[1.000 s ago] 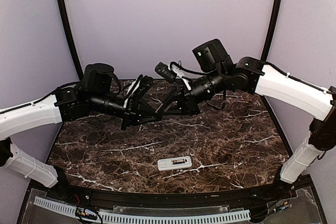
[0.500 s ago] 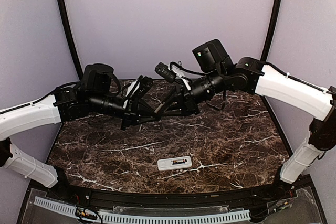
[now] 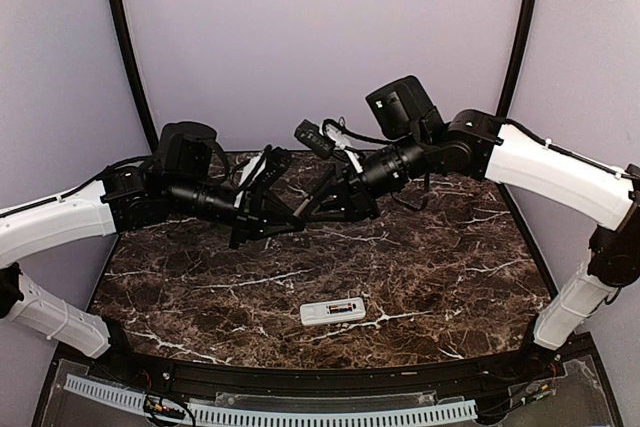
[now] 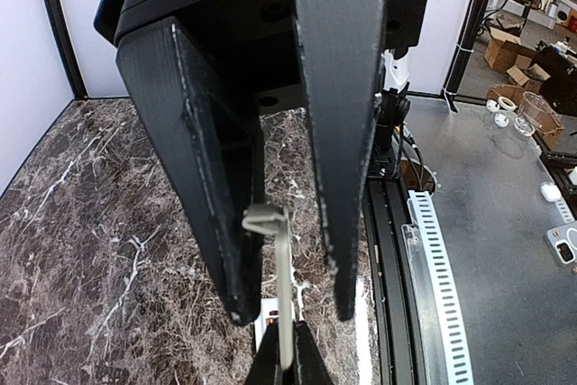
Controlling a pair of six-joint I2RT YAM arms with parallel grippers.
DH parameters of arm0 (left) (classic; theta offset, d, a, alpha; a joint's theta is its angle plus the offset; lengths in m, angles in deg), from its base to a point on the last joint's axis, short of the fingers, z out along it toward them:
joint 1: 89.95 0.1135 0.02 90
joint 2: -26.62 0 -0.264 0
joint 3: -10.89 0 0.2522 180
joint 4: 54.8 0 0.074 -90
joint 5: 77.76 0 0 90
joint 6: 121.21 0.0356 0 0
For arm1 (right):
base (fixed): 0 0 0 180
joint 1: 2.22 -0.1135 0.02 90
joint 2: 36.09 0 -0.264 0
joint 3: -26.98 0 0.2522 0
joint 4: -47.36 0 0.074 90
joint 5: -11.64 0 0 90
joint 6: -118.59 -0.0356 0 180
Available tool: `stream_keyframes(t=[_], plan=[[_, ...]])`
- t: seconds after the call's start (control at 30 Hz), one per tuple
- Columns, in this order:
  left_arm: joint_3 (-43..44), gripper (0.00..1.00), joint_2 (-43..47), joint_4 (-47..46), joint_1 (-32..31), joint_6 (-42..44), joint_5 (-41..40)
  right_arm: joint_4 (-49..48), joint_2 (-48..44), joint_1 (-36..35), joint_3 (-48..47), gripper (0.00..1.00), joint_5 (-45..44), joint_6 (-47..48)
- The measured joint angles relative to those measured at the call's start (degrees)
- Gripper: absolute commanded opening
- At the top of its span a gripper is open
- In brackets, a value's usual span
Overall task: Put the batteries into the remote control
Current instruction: Pass from the left arm to the right
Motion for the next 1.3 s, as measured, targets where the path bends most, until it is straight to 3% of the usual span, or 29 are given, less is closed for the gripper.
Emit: stream_keyframes(t=[0.27,0.43,0.67,1.3], plan=[[0.0,0.00,0.2,0.0,0.0,0.0,-0.1,0.1,0.0,-0.3,0.0,0.21,-2.3,-0.1],[0.0,0.00,0.3,0.0,0.0,0.0,-0.3,0.0,0.3,-0.4,0.0,0.07,-2.7,0.1],[0.0,0.00,0.5,0.2,0.1,0.0,-0.5,-0.1,0.4,-0.5,0.0,0.00,-2.1,0.3],[-0.5,0.00,1.3,0.3,0.0,-0.9,1.1,-7.8,-1.6,-0.6,5.3,0.00,1.0,-0.1]])
